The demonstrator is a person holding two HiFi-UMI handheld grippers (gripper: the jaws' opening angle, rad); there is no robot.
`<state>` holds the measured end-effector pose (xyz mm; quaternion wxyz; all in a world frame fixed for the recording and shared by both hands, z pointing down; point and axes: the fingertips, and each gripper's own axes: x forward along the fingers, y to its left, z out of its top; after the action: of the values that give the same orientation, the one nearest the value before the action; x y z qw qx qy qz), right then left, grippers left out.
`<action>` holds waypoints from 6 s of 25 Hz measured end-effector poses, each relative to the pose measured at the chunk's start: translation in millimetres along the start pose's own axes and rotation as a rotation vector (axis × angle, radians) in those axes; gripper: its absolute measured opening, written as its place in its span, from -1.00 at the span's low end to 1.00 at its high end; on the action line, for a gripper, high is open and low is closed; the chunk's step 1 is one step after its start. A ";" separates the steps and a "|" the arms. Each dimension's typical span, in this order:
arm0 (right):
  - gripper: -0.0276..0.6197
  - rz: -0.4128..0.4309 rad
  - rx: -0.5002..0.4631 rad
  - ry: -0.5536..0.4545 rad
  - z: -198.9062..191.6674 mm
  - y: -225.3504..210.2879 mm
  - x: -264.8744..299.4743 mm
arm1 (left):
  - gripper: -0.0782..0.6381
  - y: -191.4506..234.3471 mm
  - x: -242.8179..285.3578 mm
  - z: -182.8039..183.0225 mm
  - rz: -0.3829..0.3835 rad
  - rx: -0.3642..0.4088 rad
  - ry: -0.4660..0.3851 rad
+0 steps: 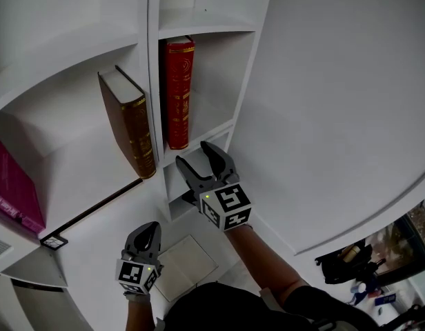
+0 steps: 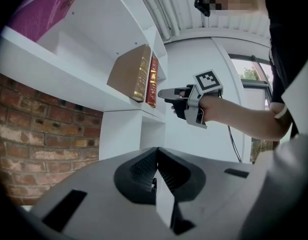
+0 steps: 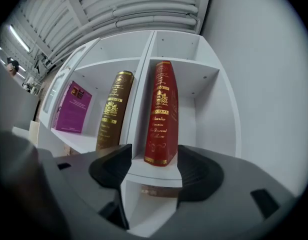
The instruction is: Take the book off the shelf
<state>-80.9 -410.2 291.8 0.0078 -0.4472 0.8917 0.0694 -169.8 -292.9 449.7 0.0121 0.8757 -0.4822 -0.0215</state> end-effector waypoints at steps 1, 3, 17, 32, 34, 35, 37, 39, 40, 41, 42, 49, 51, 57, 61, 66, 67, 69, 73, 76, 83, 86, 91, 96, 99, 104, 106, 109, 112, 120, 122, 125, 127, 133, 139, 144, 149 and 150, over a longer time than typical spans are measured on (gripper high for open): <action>-0.07 -0.006 -0.002 0.005 0.7 -1.8 4.5 | -0.76 2.1 1.3 -0.7 -0.001 -0.003 -0.002; -0.06 -0.015 -0.009 0.015 1.9 -4.2 13.9 | -0.76 5.9 3.9 -2.3 -0.004 -0.014 -0.003; -0.04 -0.043 -0.009 0.062 -1.1 -10.8 62.4 | -0.76 19.9 13.4 -13.2 -0.010 -0.063 0.021; -0.04 -0.069 -0.008 0.110 -6.2 -16.6 89.8 | -0.76 32.8 15.4 -18.7 0.006 -0.067 0.014; -0.05 -0.075 -0.010 0.107 -6.0 -16.8 89.3 | -0.76 32.7 15.1 -20.3 0.001 -0.063 0.011; -0.06 -0.074 -0.006 0.106 -6.0 -16.9 88.7 | -0.76 32.1 14.8 -20.4 -0.002 -0.064 0.011; -0.08 -0.070 0.002 0.105 -6.1 -17.2 87.5 | -0.76 31.6 14.2 -20.3 -0.007 -0.066 0.011; -0.10 -0.067 0.005 0.107 -6.1 -17.6 85.8 | -0.76 30.9 14.0 -19.7 -0.013 -0.071 0.014; -0.11 -0.068 0.006 0.107 -6.1 -18.1 84.2 | -0.76 29.7 14.0 -18.9 -0.018 -0.076 0.017; -0.12 -0.071 0.007 0.105 -6.1 -18.4 82.1 | -0.76 28.2 13.9 -18.4 -0.024 -0.080 0.019; -0.13 -0.075 0.009 0.102 -5.9 -18.6 79.7 | -0.76 27.2 13.5 -18.6 -0.031 -0.080 0.019; -0.17 -0.095 0.017 0.072 -3.6 -19.0 61.8 | -0.76 20.0 11.5 -20.7 -0.070 -0.098 0.034; -0.18 -0.108 0.018 0.067 -3.2 -20.9 55.5 | -0.76 17.9 11.3 -22.2 -0.081 -0.100 0.037; -0.21 -0.146 0.000 0.056 -1.8 -27.6 32.9 | -0.76 8.3 12.4 -24.7 -0.119 -0.093 0.037; -0.22 -0.169 -0.005 0.046 -1.4 -34.5 13.8 | -0.76 -5.3 15.3 -21.7 -0.152 -0.094 0.041; -0.22 -0.181 0.010 0.034 -1.0 -46.6 -10.7 | -0.76 -22.0 20.6 -23.7 -0.176 -0.070 0.036; -0.23 -0.184 0.010 0.032 -0.9 -48.9 -15.7 | -0.76 -26.3 21.7 -23.4 -0.181 -0.069 0.037; -0.23 -0.190 0.005 0.027 -0.6 -53.3 -26.4 | -0.76 -35.2 23.8 -23.5 -0.189 -0.063 0.044; -0.24 -0.204 -0.001 0.016 0.0 -64.0 -49.9 | -0.76 -54.7 29.0 -20.1 -0.202 -0.059 0.048; -0.24 -0.215 0.005 0.007 -0.3 -72.2 -68.2 | -0.76 -70.4 32.3 -20.0 -0.218 -0.053 0.054; -0.24 -0.257 0.020 -0.020 -0.5 -92.3 -116.2 | -0.76 -108.1 42.7 -16.5 -0.275 -0.028 0.063; -0.24 -0.286 0.020 -0.023 -3.6 -102.2 -139.3 | -0.76 -125.3 47.9 -15.6 -0.307 -0.023 0.068; -0.25 -0.340 0.033 -0.029 -14.9 -119.8 -181.4 | -0.76 -153.2 58.2 -15.5 -0.360 -0.012 0.075; -0.25 -0.388 0.028 -0.036 -25.6 -135.9 -224.7 | -0.76 -183.1 70.0 -15.2 -0.414 0.006 0.082; -0.25 -0.413 0.003 -0.042 -33.0 -141.8 -251.5 | -0.76 -199.3 76.5 -14.8 -0.442 0.013 0.081; -0.25 -0.456 -0.047 -0.024 -51.4 -145.6 -294.3 | -0.76 -225.9 84.6 -16.0 -0.492 0.027 0.087; -0.25 -0.464 -0.051 -0.011 -60.7 -143.6 -309.3 | -0.76 -235.3 86.2 -19.9 -0.512 0.030 0.097; -0.25 -0.480 -0.054 0.012 -72.7 -140.6 -330.9 | -0.76 -248.6 90.4 -24.0 -0.538 0.035 0.111; -0.25 -0.495 -0.034 0.030 -86.7 -137.6 -354.5 | -0.76 -265.2 93.6 -27.7 -0.566 0.042 0.120; -0.25 -0.541 -0.012 0.099 -132.1 -132.6 -411.5 | -0.76 -311.7 103.4 -39.6 -0.644 0.051 0.135; -0.26 -0.550 -0.018 0.082 -137.5 -132.2 -424.6 | -0.76 -321.9 105.0 -44.2 -0.658 0.064 0.144; -0.26 -0.569 0.000 0.087 -147.7 -132.0 -444.5 | -0.76 -334.7 108.4 -52.7 -0.674 0.083 0.154; -0.26 -0.584 0.002 0.088 -154.2 -134.4 -456.4 | -0.76 -342.8 111.6 -56.8 -0.684 0.083 0.158; -0.27 -0.624 0.001 0.080 -166.6 -139.0 -489.6 | -0.76 -367.0 113.7 -60.7 -0.711 0.085 0.170; -0.27 -0.665 0.005 0.051 -171.1 -146.2 -515.0 | -0.76 -386.3 116.7 -69.9 -0.742 0.071 0.188; -0.27 -0.690 0.001 0.050 -171.9 -150.2 -532.4 | -0.76 -396.0 123.9 -74.1 -0.753 0.082 0.181; -0.28 -0.720 -0.002 0.040 -174.7 -154.1 -547.5 | -0.76 -408.3 130.0 -70.6 -0.769 0.083 0.171; -0.28 -0.724 -0.003 0.038 -174.4 -155.1 -549.4 | -0.76 -410.4 131.3 -70.0 -0.771 0.083 0.169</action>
<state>381.0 -86.9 488.1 0.0145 -0.7352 0.6755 0.0553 250.1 -184.4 499.0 0.0074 0.9910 -0.1159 0.0670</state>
